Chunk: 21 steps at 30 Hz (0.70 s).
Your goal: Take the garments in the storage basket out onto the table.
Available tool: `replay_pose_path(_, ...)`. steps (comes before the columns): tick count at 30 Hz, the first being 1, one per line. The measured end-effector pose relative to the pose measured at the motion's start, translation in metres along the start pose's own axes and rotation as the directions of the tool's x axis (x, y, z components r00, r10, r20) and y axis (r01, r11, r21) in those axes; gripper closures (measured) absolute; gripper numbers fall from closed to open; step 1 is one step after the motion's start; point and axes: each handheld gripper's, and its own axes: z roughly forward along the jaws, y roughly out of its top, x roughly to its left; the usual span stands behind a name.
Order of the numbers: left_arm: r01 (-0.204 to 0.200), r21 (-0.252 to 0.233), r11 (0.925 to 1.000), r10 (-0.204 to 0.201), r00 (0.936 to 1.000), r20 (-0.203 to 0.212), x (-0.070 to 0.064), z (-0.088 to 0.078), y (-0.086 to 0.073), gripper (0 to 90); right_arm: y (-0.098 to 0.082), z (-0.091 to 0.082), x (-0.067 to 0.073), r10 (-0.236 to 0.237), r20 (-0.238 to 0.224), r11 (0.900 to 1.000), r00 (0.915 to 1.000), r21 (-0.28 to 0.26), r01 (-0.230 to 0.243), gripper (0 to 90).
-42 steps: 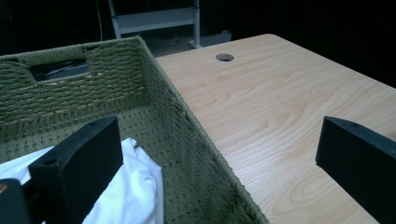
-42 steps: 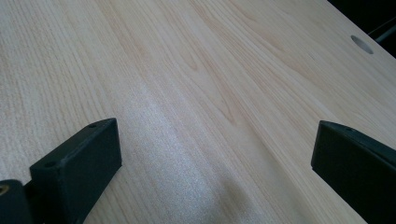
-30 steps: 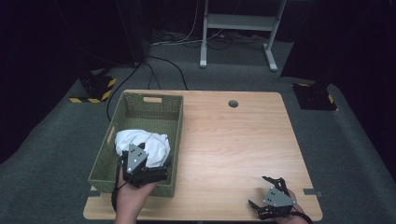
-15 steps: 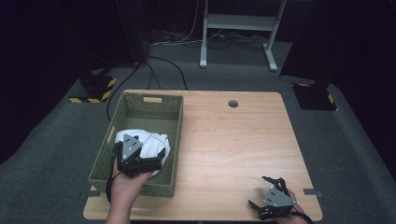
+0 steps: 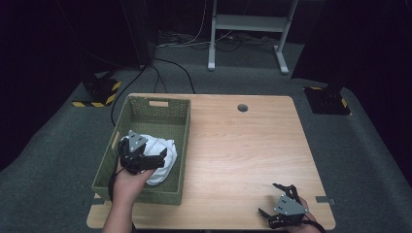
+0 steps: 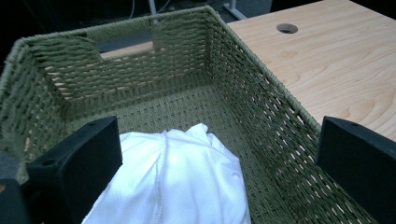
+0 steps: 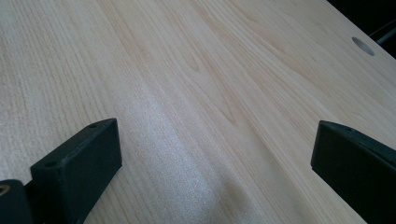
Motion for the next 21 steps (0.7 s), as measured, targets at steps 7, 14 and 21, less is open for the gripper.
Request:
replay_pose_path(7,0.024,0.054,0.9983,-0.023,0.9997,-0.005,0.008,0.013,0.002,1.2,0.0,0.0,0.0,-0.002,0.0,1.0,1.0,-0.001,0.002,1.5)
replay_pose_path(14,0.035,0.104,0.994,-0.032,0.999,-0.03,0.017,0.023,0.004,1.4,0.0,0.0,0.0,-0.002,-0.002,1.0,1.0,-0.002,0.002,1.5)
replay_pose_path(21,0.058,0.175,0.9829,-0.05,0.9976,-0.047,0.024,0.037,0.001,1.5,0.0,0.0,0.0,-0.002,-0.003,1.0,1.0,-0.003,0.002,1.5)
